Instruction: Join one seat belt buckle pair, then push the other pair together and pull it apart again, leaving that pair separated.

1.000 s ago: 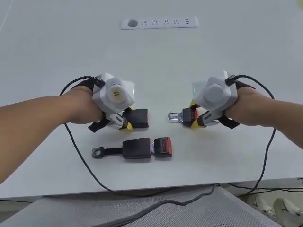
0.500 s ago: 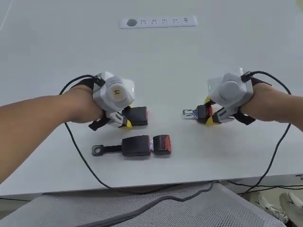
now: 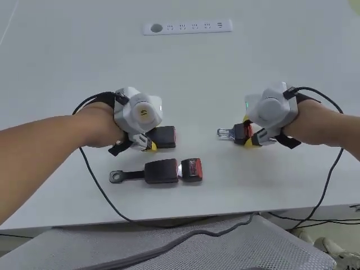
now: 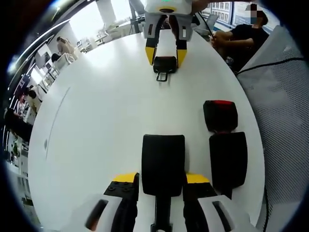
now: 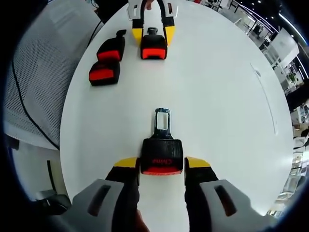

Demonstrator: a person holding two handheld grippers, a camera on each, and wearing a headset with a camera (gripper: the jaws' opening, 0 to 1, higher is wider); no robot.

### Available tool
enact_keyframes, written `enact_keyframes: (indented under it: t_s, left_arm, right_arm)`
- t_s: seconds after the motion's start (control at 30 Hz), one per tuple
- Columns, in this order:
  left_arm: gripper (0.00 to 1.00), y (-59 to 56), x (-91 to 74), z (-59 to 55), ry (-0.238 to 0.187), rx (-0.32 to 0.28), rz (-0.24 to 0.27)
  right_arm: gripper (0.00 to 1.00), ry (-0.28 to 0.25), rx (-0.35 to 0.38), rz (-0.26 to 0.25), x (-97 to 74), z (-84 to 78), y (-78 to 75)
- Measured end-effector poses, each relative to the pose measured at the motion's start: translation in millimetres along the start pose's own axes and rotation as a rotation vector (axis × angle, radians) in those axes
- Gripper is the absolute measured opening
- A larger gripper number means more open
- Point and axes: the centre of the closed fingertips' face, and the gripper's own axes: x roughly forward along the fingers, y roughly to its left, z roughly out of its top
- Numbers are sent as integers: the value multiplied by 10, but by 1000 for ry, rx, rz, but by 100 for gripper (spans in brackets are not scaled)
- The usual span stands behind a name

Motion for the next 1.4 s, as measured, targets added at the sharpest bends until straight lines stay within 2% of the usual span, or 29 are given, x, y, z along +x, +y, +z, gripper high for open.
enact_keyframes:
  t_s: [0.1,0.2,0.27,0.3,0.37,0.4,0.43,0.5,0.53,0.57,0.67,0.77,0.9,1.07,1.23,1.3,1.4]
  left_arm:
    - [44,27,-10,-11,4,7,22]
    - [51,44,-44,4,-10,-27,37]
    - [54,57,-123,47,-32,-34,63]
    - [55,58,-188,52,-24,-25,83]
    - [58,37,-296,92,-38,-26,103]
    - [62,30,-325,94,-59,-44,110]
    - [64,-38,-413,119,-70,-51,116]
    - [67,-108,-505,135,-89,-55,126]
    - [68,-108,-496,81,-106,-71,134]
    - [71,-134,-538,78,-120,-86,138]
    - [78,-283,-705,50,-178,-147,134]
    - [82,-381,-822,-64,-183,-171,153]
    - [91,-517,-930,-237,-173,-223,160]
    - [100,-630,-1052,-323,-176,-271,192]
    - [100,-701,-1109,-414,-197,-327,197]
    - [100,-710,-1147,-433,-208,-340,206]
    - [100,-701,-1200,-510,-208,-364,227]
  right_arm:
    - [38,-13,25,-23,-24,-5,-10]
    - [37,-46,66,-51,-161,61,22]
    - [38,-67,85,-76,-221,94,19]
    - [39,-87,111,-91,-218,88,-10]
    - [40,-118,134,-115,-280,126,-11]
    - [42,-138,160,-125,-328,160,19]
    - [44,-159,181,-140,-383,211,55]
    - [47,-176,196,-153,-361,193,73]
    - [49,-198,223,-160,-390,228,120]
    - [50,-210,232,-160,-434,269,171]
    - [51,-238,266,-170,-486,293,302]
    - [53,-277,318,-176,-560,334,433]
    - [55,-301,375,-188,-594,289,571]
    - [63,-321,436,-215,-679,266,723]
    - [77,-329,464,-256,-783,242,775]
    - [80,-337,484,-270,-795,191,749]
    - [83,-355,503,-282,-867,199,750]
